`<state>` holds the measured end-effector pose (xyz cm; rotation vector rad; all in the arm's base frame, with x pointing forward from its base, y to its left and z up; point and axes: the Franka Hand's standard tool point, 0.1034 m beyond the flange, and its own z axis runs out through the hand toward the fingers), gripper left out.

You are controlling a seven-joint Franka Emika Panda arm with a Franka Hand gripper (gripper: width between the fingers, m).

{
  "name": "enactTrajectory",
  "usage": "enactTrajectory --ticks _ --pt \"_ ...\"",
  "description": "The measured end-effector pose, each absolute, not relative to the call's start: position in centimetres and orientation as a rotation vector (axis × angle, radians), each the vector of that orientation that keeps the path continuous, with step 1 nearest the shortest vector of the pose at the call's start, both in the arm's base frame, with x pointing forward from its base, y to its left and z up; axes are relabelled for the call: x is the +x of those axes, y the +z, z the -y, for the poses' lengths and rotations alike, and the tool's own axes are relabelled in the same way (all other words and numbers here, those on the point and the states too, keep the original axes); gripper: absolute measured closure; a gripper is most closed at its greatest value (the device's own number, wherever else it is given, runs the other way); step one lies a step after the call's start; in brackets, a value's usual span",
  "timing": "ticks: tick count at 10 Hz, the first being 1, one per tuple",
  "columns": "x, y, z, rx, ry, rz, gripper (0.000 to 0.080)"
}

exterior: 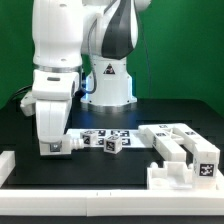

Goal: Assemble chair

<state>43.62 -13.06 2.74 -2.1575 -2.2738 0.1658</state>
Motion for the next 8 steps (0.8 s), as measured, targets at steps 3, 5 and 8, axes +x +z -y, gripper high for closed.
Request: enactTrajectory --ticks 3,5,8 --pt "43.1 2.5 14.1 -1.773 0.218 2.535 0.0518" --pt "42.9 2.1 14.1 -1.423 0.253 2.68 0.0518" --pt "42.0 1.9 15.0 -1.109 0.266 2.803 0.0518"
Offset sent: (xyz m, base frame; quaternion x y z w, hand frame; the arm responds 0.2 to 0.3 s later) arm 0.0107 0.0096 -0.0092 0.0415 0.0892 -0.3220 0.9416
